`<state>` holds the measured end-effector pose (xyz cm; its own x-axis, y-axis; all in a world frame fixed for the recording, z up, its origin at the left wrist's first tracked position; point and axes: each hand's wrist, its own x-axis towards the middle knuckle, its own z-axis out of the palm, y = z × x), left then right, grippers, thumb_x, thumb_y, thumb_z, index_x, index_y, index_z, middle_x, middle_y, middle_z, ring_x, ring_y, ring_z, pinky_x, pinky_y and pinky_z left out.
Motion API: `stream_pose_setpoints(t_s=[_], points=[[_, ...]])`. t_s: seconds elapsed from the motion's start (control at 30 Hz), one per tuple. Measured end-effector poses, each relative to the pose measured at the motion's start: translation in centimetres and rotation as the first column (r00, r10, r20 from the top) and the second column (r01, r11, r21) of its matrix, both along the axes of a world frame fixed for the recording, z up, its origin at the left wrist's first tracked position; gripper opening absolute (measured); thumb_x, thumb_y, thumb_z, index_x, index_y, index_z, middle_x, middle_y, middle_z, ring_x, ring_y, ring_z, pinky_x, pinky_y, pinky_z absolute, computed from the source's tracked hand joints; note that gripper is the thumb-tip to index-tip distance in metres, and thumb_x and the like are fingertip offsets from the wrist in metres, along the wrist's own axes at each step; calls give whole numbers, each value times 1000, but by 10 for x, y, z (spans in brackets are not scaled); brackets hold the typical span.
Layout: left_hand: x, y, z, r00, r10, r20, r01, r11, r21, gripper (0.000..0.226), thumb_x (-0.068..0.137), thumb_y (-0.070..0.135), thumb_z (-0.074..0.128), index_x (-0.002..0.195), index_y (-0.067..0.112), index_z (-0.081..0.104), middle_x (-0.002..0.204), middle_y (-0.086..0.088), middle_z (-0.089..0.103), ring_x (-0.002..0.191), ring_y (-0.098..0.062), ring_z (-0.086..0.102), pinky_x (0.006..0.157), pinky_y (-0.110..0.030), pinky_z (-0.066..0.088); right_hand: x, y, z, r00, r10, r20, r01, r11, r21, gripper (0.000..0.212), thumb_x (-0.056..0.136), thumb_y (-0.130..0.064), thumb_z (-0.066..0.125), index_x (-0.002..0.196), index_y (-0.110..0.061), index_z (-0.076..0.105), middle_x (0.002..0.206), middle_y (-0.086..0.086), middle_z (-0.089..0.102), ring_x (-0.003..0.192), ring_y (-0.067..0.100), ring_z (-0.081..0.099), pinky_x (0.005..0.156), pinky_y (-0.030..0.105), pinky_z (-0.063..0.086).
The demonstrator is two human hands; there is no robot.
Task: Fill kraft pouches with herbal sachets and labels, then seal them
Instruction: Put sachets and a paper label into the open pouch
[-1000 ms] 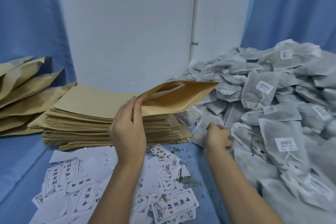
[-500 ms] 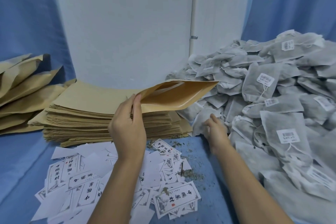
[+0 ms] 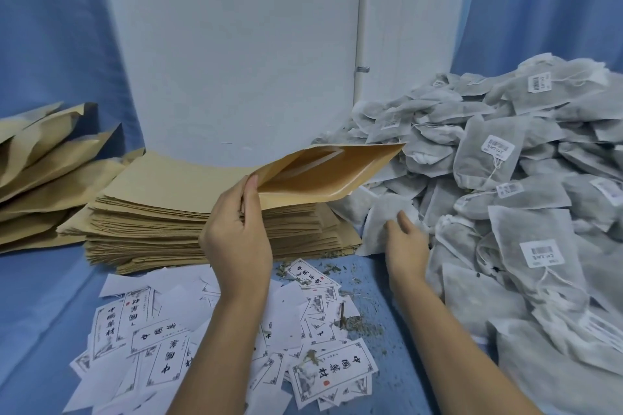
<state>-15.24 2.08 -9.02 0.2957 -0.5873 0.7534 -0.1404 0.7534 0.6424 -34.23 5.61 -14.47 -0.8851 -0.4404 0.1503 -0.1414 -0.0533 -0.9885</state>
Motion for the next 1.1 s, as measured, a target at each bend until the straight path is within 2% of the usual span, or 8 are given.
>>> stream_pose_setpoints(t_s=[0.17, 0.33, 0.4, 0.53, 0.63, 0.73, 0.87, 1.1], points=[[2, 2, 6, 997, 14, -70, -15, 1000, -8, 42, 94, 33, 47, 106, 0, 70, 92, -11, 71, 85, -19, 65, 77, -21, 48, 17, 0, 20, 1000, 9, 5, -7, 929, -371, 27, 90, -16, 52, 104, -13, 75, 89, -9, 74, 69, 4, 64, 57, 9, 48], [10, -3, 13, 978, 67, -197, -74, 997, -25, 39, 94, 32, 49, 115, 3, 66, 110, -9, 68, 101, -7, 61, 87, -7, 42, 29, 2, 41, 966, 251, 66, -208, 901, -382, 30, 81, -27, 50, 73, -26, 79, 85, -6, 74, 82, 5, 63, 72, 20, 50], [14, -7, 14, 972, 90, -216, -100, 994, -37, 31, 94, 29, 51, 117, 12, 63, 113, -11, 67, 106, -14, 63, 90, -11, 43, 31, 5, 45, 865, 471, 172, -384, 843, -376, 31, 78, -27, 51, 66, -17, 78, 82, 0, 74, 80, 20, 65, 72, 35, 54], [20, -13, 6, 983, 139, -122, -149, 986, -77, 25, 94, 13, 55, 115, 4, 63, 114, 2, 57, 113, -23, 60, 94, -8, 40, 29, 19, 53, 592, 745, 308, -594, 662, -457, 27, 63, -25, 53, 47, -10, 69, 55, 3, 65, 49, 15, 61, 49, 20, 50], [21, -16, -3, 989, 147, 21, -145, 986, -80, 21, 93, 6, 55, 105, -5, 68, 114, 3, 54, 118, -23, 54, 95, 0, 32, 23, 21, 55, 534, 793, 294, -599, 600, -531, 36, 57, -20, 56, 71, 12, 62, 52, 5, 56, 49, 15, 52, 47, 19, 47], [18, -16, -9, 982, 115, 150, -104, 992, -75, 21, 91, 4, 56, 105, -5, 68, 113, -11, 63, 118, -27, 56, 98, -1, 30, 23, 20, 59, 507, 819, 269, -619, 563, -548, 55, 46, -21, 64, 91, 9, 53, 60, 10, 53, 54, 18, 49, 48, 22, 47], [15, -14, -12, 979, 103, 175, -89, 992, -84, 22, 90, 2, 55, 106, -7, 67, 109, -6, 61, 111, -25, 57, 97, 0, 30, 25, 20, 63, 513, 827, 230, -632, 545, -551, 25, 60, -21, 51, 46, -6, 65, 52, 4, 61, 50, 17, 60, 52, 23, 51], [14, -12, -9, 974, 120, 190, -120, 993, -11, 29, 95, 21, 52, 104, 2, 72, 101, -11, 72, 93, -23, 68, 81, -23, 46, 21, 18, 59, 659, 740, 134, -718, 672, -184, 32, 75, -30, 53, 62, -11, 75, 72, 8, 70, 60, 17, 63, 53, 25, 51]])
